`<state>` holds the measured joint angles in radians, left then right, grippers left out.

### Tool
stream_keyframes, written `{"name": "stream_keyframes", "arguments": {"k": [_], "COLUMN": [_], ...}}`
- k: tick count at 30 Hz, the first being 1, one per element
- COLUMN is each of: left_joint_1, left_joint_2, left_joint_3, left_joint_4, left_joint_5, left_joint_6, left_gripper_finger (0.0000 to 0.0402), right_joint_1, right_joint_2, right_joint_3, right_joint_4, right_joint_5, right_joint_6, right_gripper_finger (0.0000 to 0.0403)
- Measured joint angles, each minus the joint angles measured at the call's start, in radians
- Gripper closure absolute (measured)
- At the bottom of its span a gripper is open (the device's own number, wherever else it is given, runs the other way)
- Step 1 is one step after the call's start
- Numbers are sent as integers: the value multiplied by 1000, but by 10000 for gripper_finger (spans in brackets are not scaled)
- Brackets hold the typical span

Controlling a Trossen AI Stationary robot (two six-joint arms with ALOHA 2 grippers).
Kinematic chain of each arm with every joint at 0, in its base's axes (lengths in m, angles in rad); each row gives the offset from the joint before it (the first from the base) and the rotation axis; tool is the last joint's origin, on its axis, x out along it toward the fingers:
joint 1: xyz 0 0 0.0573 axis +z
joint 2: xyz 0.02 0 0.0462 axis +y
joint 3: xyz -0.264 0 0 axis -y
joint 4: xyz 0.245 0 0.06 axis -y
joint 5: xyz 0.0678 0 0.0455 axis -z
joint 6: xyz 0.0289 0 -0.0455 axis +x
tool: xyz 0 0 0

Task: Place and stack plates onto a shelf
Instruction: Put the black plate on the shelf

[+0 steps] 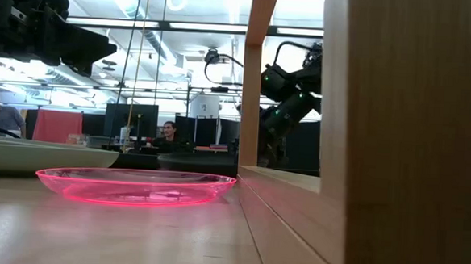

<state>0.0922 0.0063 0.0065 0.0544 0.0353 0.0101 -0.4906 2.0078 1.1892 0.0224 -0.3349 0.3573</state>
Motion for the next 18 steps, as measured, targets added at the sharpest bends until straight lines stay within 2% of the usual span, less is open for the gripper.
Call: {"name": "stream_keyframes", "arguments": {"k": [9,18], "left_joint_1": [0,0], "left_joint_2": [0,0], "left_joint_3": [0,0], "left_joint_4": [0,0], "left_joint_5": [0,0], "left_joint_6": [0,0], "left_gripper_finger": [267,267], "right_joint_1": [-11,-36], "right_joint_2": [-179,-456], "right_joint_3": [0,0], "right_joint_4": [-167,-411], "right_joint_5": [43,135], "right_joint_6": [-82,-158], "right_gripper_finger": [385,385]}}
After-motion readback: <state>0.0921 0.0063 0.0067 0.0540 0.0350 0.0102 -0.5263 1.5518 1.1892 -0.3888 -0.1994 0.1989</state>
